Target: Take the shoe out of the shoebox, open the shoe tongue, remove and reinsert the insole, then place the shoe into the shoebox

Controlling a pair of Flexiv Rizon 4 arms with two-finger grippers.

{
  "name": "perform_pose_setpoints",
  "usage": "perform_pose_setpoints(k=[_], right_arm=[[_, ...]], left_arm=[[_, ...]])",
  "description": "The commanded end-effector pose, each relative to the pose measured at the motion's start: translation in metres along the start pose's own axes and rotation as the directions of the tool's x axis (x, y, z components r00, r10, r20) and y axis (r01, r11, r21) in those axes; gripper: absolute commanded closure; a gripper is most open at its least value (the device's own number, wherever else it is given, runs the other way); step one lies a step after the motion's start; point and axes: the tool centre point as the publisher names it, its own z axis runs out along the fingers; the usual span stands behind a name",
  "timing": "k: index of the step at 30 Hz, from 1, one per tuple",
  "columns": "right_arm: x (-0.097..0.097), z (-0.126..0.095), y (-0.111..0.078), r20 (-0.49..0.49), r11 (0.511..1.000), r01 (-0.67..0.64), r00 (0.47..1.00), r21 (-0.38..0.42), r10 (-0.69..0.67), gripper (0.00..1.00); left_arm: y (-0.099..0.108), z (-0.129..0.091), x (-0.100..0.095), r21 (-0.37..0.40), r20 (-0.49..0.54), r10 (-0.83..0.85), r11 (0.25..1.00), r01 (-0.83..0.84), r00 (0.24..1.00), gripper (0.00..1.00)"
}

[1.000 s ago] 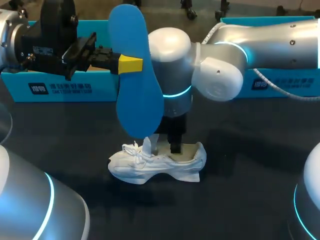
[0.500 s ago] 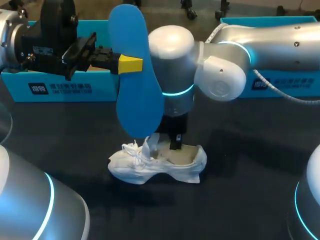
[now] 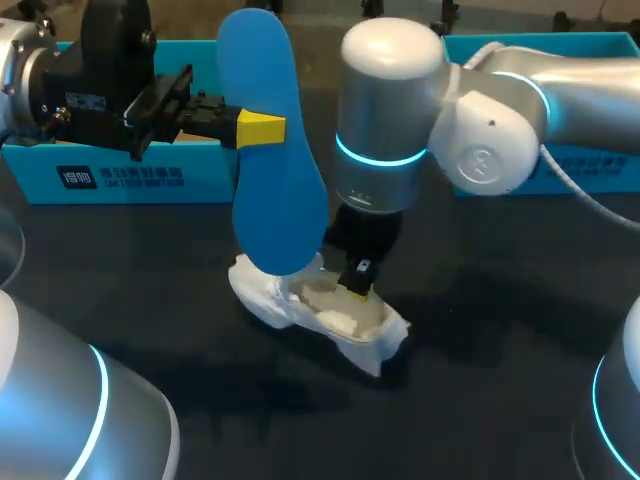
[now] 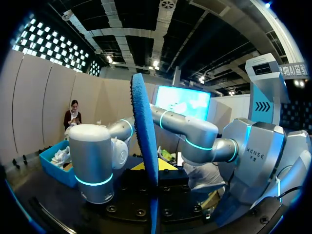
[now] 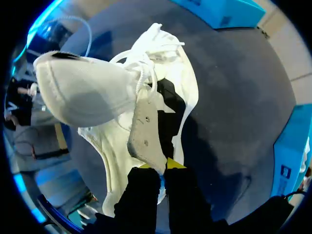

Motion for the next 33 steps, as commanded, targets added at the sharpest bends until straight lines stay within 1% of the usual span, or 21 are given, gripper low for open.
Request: perform_pose_setpoints(k=[1, 9, 10, 11, 12, 13, 14, 16, 17, 18, 19, 20, 32, 33], right_arm=[[0.008, -0.007, -0.009, 0.025, 0.999, -0.001, 1.0, -0.04, 0.002, 1.0], [0.008, -0.007, -0.009, 0.025, 0.999, -0.001, 1.0, -0.04, 0.002, 1.0], [0.011, -0.006, -0.007, 0.025, 0.998, -0.051, 0.998, -0.03, 0.052, 1.0], [0.018, -0.006, -0.006, -0.015, 0.994, -0.08, 0.997, -0.07, 0.079, 1.0], [0.021, -0.006, -0.006, -0.031, 0.988, -0.132, 0.991, -0.075, 0.13, 1.0], [0.023, -0.007, -0.008, -0.078, 0.973, -0.209, 0.976, -0.1, 0.202, 1.0], [0.025, -0.008, -0.01, -0.122, 0.96, -0.243, 0.966, -0.138, 0.228, 1.0], [0.027, -0.008, -0.016, -0.182, 0.891, -0.433, 0.895, -0.138, 0.406, 1.0], [0.028, -0.007, -0.021, -0.232, 0.819, -0.554, 0.825, -0.153, 0.515, 1.0], [0.028, -0.005, -0.03, -0.292, 0.682, -0.702, 0.709, -0.204, 0.642, 1.0], [0.033, -0.004, -0.035, -0.32, 0.62, -0.739, 0.673, -0.263, 0.667, 1.0], [0.042, -0.003, -0.038, -0.314, 0.568, -0.764, 0.644, -0.306, 0.698, 1.0], [0.042, -0.003, -0.038, -0.314, 0.568, -0.764, 0.644, -0.306, 0.698, 1.0], [0.042, 0.0, -0.036, -0.318, 0.476, -0.837, 0.544, -0.27, 0.776, 1.0]], left_arm=[[-0.001, 0.001, -0.003, -0.003, -0.005, 0.0, 1.0, 0.0, 1.0, 1.0], [-0.001, 0.001, -0.003, -0.003, -0.005, 0.0, 1.0, 0.0, 1.0, 1.0], [-0.001, 0.001, -0.003, -0.003, -0.005, 0.0, 1.0, 0.0, 1.0, 1.0], [-0.001, 0.001, -0.003, -0.003, -0.005, 0.0, 1.0, 0.0, 1.0, 1.0], [-0.001, 0.001, -0.003, -0.003, -0.005, 0.0, 1.0, 0.0, 1.0, 1.0], [-0.001, 0.001, -0.003, -0.003, -0.005, 0.0, 1.0, 0.0, 1.0, 1.0], [-0.001, 0.001, -0.003, -0.003, -0.005, 0.0, 1.0, 0.0, 1.0, 1.0], [-0.001, 0.001, -0.003, -0.003, -0.005, 0.0, 1.0, 0.0, 1.0, 1.0], [-0.001, 0.001, -0.003, -0.003, -0.005, 0.0, 1.0, 0.0, 1.0, 1.0], [-0.001, 0.001, -0.003, -0.003, -0.005, 0.0, 1.0, 0.0, 1.0, 1.0], [-0.001, 0.001, -0.003, -0.003, -0.005, 0.0, 1.0, 0.0, 1.0, 1.0], [-0.001, 0.001, -0.003, -0.003, -0.005, 0.0, 1.0, 0.0, 1.0, 1.0], [-0.001, 0.001, -0.003, -0.003, -0.005, 0.0, 1.0, 0.0, 1.0, 1.0], [-0.001, 0.001, -0.003, -0.003, -0.005, 0.0, 1.0, 0.0, 1.0, 1.0]])
